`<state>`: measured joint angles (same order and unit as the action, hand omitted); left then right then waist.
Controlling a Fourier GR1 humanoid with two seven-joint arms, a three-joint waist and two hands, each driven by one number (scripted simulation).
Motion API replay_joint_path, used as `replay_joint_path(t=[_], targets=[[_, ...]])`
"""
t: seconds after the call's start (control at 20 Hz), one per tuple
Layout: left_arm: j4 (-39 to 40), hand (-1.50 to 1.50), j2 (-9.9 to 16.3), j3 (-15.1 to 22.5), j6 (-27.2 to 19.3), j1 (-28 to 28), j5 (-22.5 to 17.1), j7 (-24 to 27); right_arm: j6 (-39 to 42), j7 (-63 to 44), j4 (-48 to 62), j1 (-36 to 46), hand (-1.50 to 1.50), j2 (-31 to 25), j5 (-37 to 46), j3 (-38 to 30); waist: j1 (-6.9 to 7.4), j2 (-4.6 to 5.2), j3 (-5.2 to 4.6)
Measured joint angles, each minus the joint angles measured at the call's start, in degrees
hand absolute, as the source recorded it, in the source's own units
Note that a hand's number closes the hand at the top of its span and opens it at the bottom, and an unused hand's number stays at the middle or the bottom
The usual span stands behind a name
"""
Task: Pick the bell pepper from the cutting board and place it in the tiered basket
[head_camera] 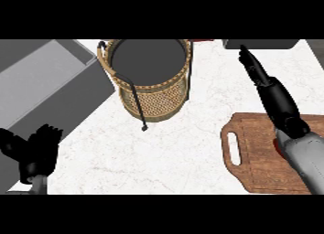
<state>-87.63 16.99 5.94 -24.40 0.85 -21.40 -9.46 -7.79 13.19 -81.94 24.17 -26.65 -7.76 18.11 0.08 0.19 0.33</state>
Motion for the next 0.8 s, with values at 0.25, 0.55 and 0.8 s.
replay_joint_path(t=[0.25, 0.55, 0.8], targets=[[-1.6, 0.0, 2.5, -0.1, 2.5, 1.1, 0.4, -0.3, 2.7, 9.0, -4.1, -9.2, 1.5, -3.0, -4.3, -5.8, -2.21, -0.59, 0.03], [-6.6, 0.0, 5.4, -0.7, 4.7, 6.8, -1.1, -1.0, -5.8, 14.9, 0.6, -16.7, -1.5, -0.7, -10.7, -19.9, -6.83, -0.87, 0.53], [-7.1, 0.0, 6.4, 0.9, 7.1, 5.3, -0.9, -1.7, -3.6, 26.0, 1.6, -26.3, -1.5, -1.4, -9.6, -23.2, -5.36, -0.62, 0.11]])
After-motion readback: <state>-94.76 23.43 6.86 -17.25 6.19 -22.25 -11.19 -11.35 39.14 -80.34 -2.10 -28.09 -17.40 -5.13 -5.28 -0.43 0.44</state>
